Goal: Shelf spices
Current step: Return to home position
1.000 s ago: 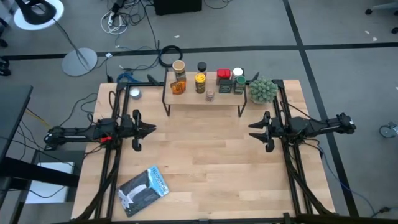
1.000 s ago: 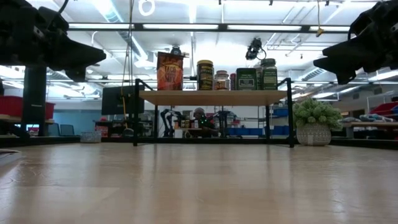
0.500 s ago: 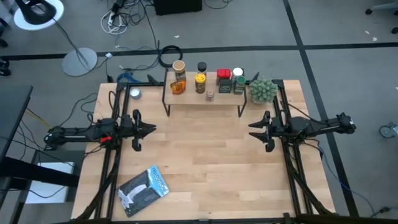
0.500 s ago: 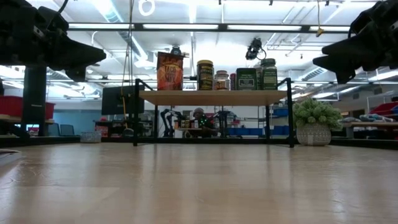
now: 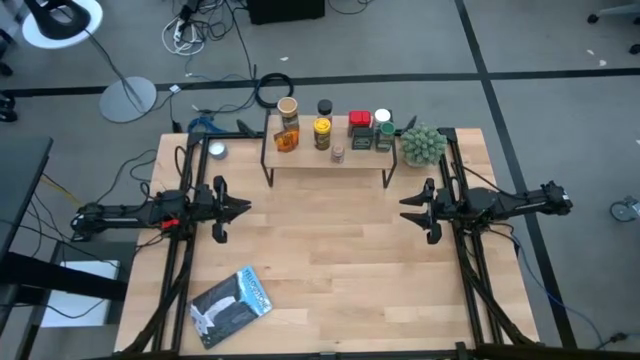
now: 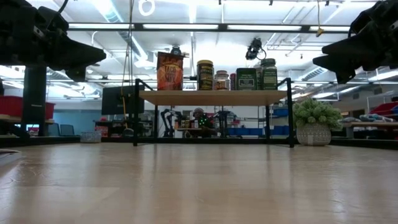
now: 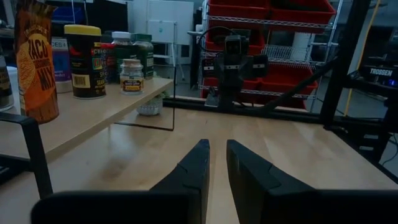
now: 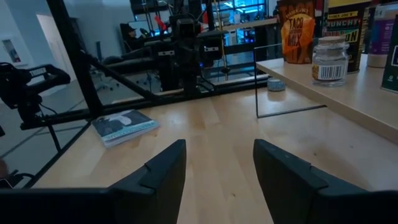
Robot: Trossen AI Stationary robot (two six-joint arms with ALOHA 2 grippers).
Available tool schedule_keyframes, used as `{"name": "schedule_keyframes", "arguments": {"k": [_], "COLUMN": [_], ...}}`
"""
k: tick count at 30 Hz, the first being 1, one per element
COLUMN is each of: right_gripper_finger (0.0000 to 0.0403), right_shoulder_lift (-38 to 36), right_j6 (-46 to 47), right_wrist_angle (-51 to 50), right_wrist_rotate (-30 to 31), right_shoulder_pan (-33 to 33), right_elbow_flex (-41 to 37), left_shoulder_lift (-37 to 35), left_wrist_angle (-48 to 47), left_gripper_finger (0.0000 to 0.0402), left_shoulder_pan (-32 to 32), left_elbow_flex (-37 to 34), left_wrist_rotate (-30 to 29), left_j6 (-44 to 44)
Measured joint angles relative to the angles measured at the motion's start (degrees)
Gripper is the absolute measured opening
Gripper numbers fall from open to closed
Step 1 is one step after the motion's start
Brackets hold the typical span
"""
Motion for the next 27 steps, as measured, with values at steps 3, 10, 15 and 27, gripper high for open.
{"name": "schedule_keyframes", "arguments": {"k": [3,10,15,27], "right_gripper_finger": [0.019,0.0187,0.019,0.0186], "right_shoulder_lift": [0.0,0.0,2.0,14.1], "right_j6": [0.0,0.0,-4.9,-4.5], "right_wrist_angle": [0.0,0.1,-5.8,-9.0], "right_wrist_rotate": [0.0,0.0,-0.4,2.8], "right_shoulder_pan": [0.0,0.0,0.0,0.0], "right_elbow_flex": [0.0,0.1,1.3,2.2], "left_shoulder_lift": [0.0,0.0,0.0,0.0], "left_wrist_angle": [0.0,0.0,0.0,0.1], "left_gripper_finger": [0.006,0.006,0.006,0.006], "left_shoulder_pan": [0.0,0.0,0.0,0.0], "left_elbow_flex": [0.0,0.0,0.0,0.0], "left_wrist_rotate": [0.0,0.0,0.0,0.0], "left_j6": [0.0,0.0,0.0,0.0]}}
